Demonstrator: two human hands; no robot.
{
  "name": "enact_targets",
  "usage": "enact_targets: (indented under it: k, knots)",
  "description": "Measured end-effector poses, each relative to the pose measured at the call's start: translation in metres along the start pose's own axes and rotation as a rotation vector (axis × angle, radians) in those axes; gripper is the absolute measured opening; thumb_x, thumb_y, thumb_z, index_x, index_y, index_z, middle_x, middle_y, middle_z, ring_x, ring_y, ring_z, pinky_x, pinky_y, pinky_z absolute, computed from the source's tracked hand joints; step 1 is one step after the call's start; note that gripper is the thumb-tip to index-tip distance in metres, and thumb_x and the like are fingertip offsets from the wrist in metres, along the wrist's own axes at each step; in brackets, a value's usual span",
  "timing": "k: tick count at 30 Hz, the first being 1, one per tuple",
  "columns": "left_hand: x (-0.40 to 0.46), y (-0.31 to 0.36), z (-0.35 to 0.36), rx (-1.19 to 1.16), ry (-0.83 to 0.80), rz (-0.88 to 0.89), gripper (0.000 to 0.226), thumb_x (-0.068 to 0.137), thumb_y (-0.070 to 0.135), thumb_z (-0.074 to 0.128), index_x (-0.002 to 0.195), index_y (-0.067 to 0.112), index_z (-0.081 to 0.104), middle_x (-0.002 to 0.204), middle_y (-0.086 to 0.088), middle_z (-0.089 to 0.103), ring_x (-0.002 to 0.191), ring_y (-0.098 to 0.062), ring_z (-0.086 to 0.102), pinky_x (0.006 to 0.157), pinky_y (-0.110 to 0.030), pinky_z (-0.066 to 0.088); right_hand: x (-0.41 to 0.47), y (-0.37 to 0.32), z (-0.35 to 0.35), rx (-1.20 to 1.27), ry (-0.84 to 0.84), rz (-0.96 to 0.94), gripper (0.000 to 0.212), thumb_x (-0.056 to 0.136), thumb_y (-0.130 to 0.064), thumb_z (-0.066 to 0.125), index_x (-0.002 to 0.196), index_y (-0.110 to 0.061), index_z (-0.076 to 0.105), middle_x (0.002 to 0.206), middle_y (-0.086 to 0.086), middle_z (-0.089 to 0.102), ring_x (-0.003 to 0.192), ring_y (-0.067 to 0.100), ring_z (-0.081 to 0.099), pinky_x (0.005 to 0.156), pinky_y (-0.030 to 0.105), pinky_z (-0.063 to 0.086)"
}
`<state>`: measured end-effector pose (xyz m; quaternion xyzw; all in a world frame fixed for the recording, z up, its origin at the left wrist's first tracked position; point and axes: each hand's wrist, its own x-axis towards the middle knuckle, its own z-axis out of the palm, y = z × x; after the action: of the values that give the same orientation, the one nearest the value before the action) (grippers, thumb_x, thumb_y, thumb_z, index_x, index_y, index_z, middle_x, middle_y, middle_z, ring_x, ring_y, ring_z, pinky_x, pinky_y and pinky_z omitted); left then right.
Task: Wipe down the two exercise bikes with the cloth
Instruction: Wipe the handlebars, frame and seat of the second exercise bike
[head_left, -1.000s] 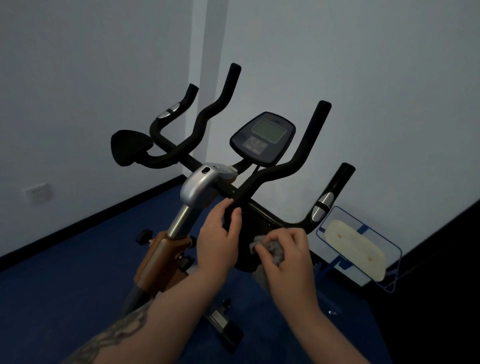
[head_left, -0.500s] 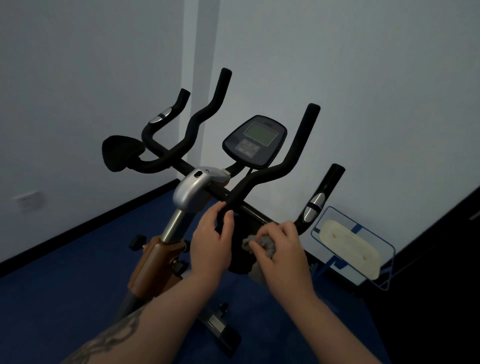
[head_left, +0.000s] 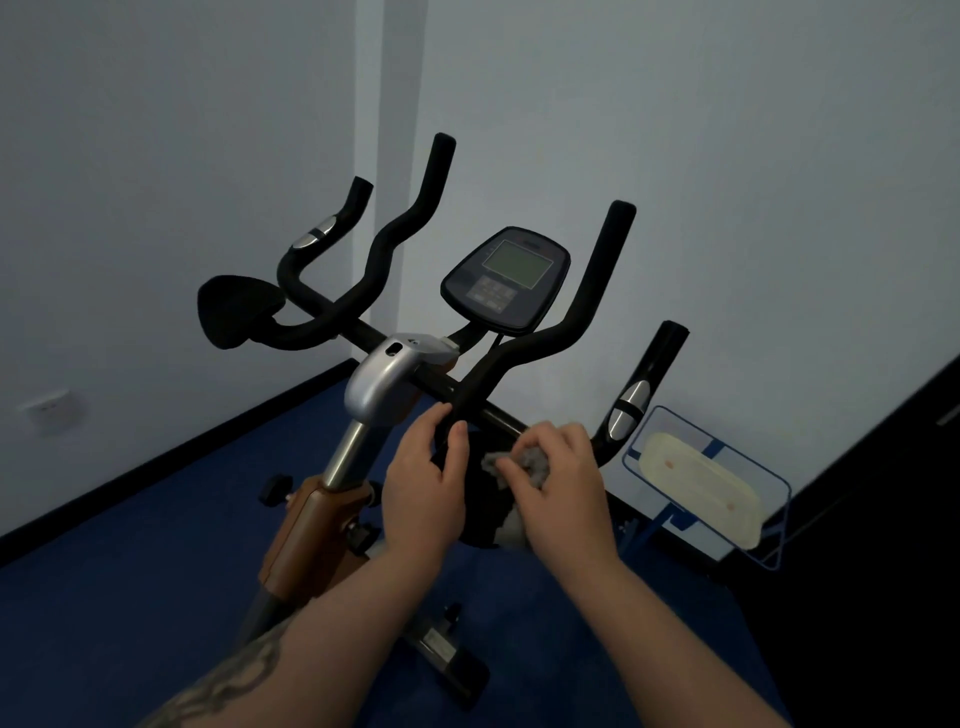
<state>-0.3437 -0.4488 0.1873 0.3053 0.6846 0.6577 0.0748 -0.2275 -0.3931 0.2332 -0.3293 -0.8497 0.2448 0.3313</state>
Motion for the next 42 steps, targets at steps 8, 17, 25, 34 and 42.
enact_targets:
  k: [8, 17, 25, 34, 42]
  knots:
    - [-0.002, -0.002, -0.001, 0.004, -0.02, -0.001, 0.027, 0.096, 0.044, 0.045, 0.121, 0.038, 0.054, 0.111, 0.027, 0.057, 0.111, 0.008, 0.051, 0.097, -0.03, 0.047, -0.036, 0.0, 0.003, -0.007, 0.084, -0.016, 0.035, 0.084, -0.024, 0.069, 0.085, -0.047, 0.043, 0.107, -0.027, 0.036, 0.095, -0.005, 0.049, 0.071, 0.002, 0.044]
    - [-0.007, 0.004, -0.003, 0.041, -0.022, -0.063, 0.038, 0.099, 0.045, 0.035, 0.13, 0.033, 0.053, 0.12, 0.018, 0.059, 0.11, 0.012, 0.051, 0.089, -0.011, 0.04, 0.017, -0.001, -0.009, 0.136, -0.148, 0.032, 0.022, 0.084, -0.022, 0.071, 0.079, -0.033, 0.053, 0.096, -0.009, 0.047, 0.086, -0.005, 0.049, 0.07, 0.004, 0.039]
    - [-0.013, 0.012, 0.004, 0.209, 0.122, 0.019, 0.036, 0.097, 0.041, 0.034, 0.129, 0.036, 0.049, 0.129, 0.024, 0.05, 0.119, 0.013, 0.044, 0.099, -0.02, 0.038, -0.016, 0.012, -0.016, 0.218, -0.159, 0.02, 0.025, 0.086, -0.027, 0.069, 0.081, -0.042, 0.049, 0.101, -0.025, 0.039, 0.094, -0.01, 0.05, 0.072, 0.006, 0.045]
    - [-0.014, 0.043, 0.037, 0.69, 0.229, 0.097, 0.039, 0.093, 0.023, 0.057, 0.131, 0.018, 0.055, 0.145, -0.001, 0.045, 0.138, -0.021, 0.034, 0.115, -0.045, 0.027, 0.069, 0.05, -0.062, -0.109, -0.282, -0.429, 0.013, 0.089, -0.027, 0.065, 0.101, -0.023, 0.064, 0.102, -0.009, 0.047, 0.094, 0.005, 0.047, 0.08, 0.019, 0.044]
    - [-0.007, 0.038, 0.035, 0.722, 0.287, 0.179, 0.029, 0.084, 0.019, 0.069, 0.112, 0.021, 0.069, 0.132, 0.006, 0.058, 0.13, -0.016, 0.046, 0.109, -0.021, 0.019, 0.087, 0.069, -0.043, -0.07, -0.495, -0.574, 0.025, 0.088, -0.016, 0.065, 0.11, -0.029, 0.069, 0.097, -0.012, 0.054, 0.086, 0.005, 0.054, 0.076, 0.015, 0.045]
